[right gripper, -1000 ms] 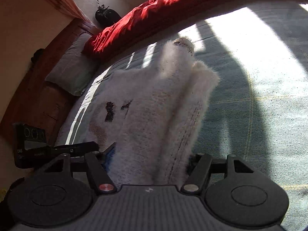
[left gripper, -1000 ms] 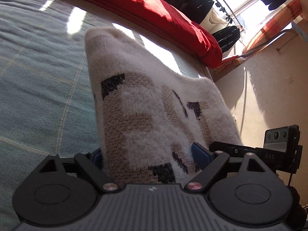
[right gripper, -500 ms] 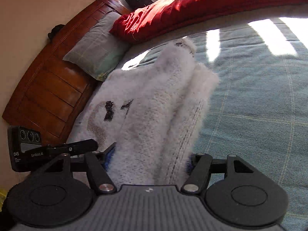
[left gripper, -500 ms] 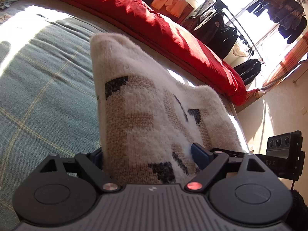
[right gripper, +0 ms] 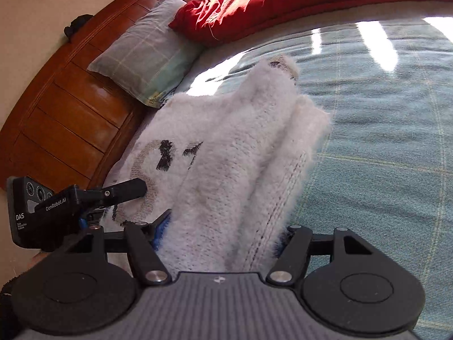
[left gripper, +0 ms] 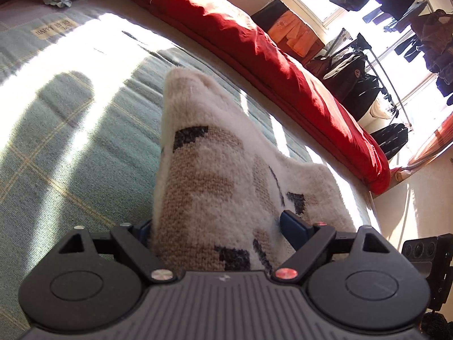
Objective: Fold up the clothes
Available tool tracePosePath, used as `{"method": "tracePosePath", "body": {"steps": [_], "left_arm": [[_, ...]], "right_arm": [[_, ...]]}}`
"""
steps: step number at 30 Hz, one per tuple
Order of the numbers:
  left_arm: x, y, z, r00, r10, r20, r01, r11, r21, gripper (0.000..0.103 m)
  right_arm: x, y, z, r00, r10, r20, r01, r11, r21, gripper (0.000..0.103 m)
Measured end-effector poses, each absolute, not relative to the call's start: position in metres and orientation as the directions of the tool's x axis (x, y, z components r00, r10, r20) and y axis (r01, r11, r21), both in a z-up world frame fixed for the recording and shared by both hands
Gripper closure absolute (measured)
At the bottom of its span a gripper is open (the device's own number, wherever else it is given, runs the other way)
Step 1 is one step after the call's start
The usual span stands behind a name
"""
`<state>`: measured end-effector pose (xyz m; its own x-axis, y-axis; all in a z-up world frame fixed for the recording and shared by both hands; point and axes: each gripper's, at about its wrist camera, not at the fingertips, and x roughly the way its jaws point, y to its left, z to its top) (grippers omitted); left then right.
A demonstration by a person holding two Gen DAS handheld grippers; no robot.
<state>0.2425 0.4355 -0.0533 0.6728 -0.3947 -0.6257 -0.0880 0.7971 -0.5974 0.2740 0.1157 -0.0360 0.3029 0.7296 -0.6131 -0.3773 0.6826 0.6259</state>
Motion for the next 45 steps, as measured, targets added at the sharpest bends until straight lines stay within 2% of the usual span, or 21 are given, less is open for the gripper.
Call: {"method": "tracePosePath", "body": {"steps": [7, 9, 10, 14, 18, 20, 22, 24, 29, 31, 32, 33, 34, 36, 37, 42, 45], "left_arm": [[0.256, 0.444, -0.085, 0.655, -0.368, -0.660, -0.122, 0.811, -0.573, 0.017], [0.255, 0.443, -0.087, 0.661, -0.352, -0.663, -0.119, 0.823, -0.556, 0.017], [0.252, 0.443, -0.081, 0.673, -0.330, -0.662, -0.117, 0.837, -0.535, 0.017], [0.233, 0.434, -0.048, 0.713, -0.228, -0.663, -0.073, 0.917, -0.393, 0.015], [0.208, 0.405, -0.026, 0.731, -0.179, -0.659, 0.021, 0.970, -0.240, 0.014], [0.197, 0.388, -0.022, 0.734, -0.184, -0.654, 0.082, 0.979, -0.184, 0.014], [0.190, 0.377, -0.025, 0.732, -0.195, -0.653, 0.127, 0.980, -0.151, 0.014], [0.189, 0.371, -0.032, 0.720, -0.212, -0.661, 0.161, 0.977, -0.138, 0.014], [0.194, 0.380, -0.050, 0.706, -0.197, -0.680, 0.141, 0.980, -0.137, 0.013], [0.200, 0.387, -0.056, 0.692, -0.164, -0.702, 0.097, 0.986, -0.135, 0.012], [0.203, 0.391, -0.060, 0.680, -0.147, -0.718, 0.070, 0.988, -0.135, 0.005], [0.205, 0.396, -0.063, 0.677, -0.162, -0.718, 0.047, 0.983, -0.177, 0.005], [0.206, 0.400, -0.066, 0.676, -0.174, -0.716, 0.026, 0.977, -0.213, 0.004], [0.200, 0.398, -0.061, 0.694, -0.160, -0.702, 0.020, 0.979, -0.203, 0.005], [0.195, 0.397, -0.057, 0.703, -0.148, -0.695, 0.016, 0.981, -0.193, 0.008], [0.180, 0.386, -0.047, 0.716, -0.156, -0.680, 0.048, 0.983, -0.175, 0.008], [0.173, 0.380, -0.044, 0.714, -0.172, -0.679, 0.073, 0.982, -0.172, 0.007]], "right_arm": [[0.275, 0.134, -0.072, 0.269, 0.698, -0.664, -0.347, 0.713, 0.609, 0.032], [0.276, 0.133, -0.077, 0.257, 0.690, -0.676, -0.347, 0.719, 0.602, 0.025], [0.276, 0.132, -0.077, 0.250, 0.686, -0.683, -0.348, 0.722, 0.598, 0.018], [0.278, 0.109, -0.062, 0.255, 0.671, -0.696, -0.398, 0.729, 0.557, 0.010], [0.276, 0.084, -0.034, 0.350, 0.639, -0.686, -0.497, 0.747, 0.442, 0.012], [0.275, 0.087, -0.022, 0.394, 0.631, -0.668, -0.569, 0.738, 0.361, 0.023], [0.273, 0.099, -0.011, 0.432, 0.631, -0.645, -0.643, 0.717, 0.270, 0.024], [0.270, 0.117, -0.005, 0.443, 0.664, -0.603, -0.733, 0.655, 0.183, 0.025], [0.269, 0.159, -0.033, 0.377, 0.632, -0.677, -0.855, 0.518, 0.007, 0.026], [0.274, 0.157, -0.048, 0.351, 0.620, -0.702, -0.858, 0.513, 0.024, 0.025], [0.275, 0.153, -0.053, 0.346, 0.625, -0.700, -0.855, 0.517, 0.039, 0.024], [0.274, 0.149, -0.054, 0.349, 0.633, -0.691, -0.853, 0.520, 0.044, 0.024], [0.272, 0.148, -0.054, 0.352, 0.632, -0.690, -0.853, 0.520, 0.041, 0.024], [0.271, 0.149, -0.047, 0.354, 0.627, -0.694, -0.849, 0.527, 0.042, 0.024], [0.270, 0.149, -0.042, 0.356, 0.627, -0.693, -0.845, 0.532, 0.047, 0.024], [0.238, 0.141, -0.008, 0.323, 0.723, -0.611, -0.900, 0.434, 0.038, 0.024], [0.216, 0.150, -0.013, 0.297, 0.710, -0.638, -0.937, 0.346, -0.051, 0.024]]}}
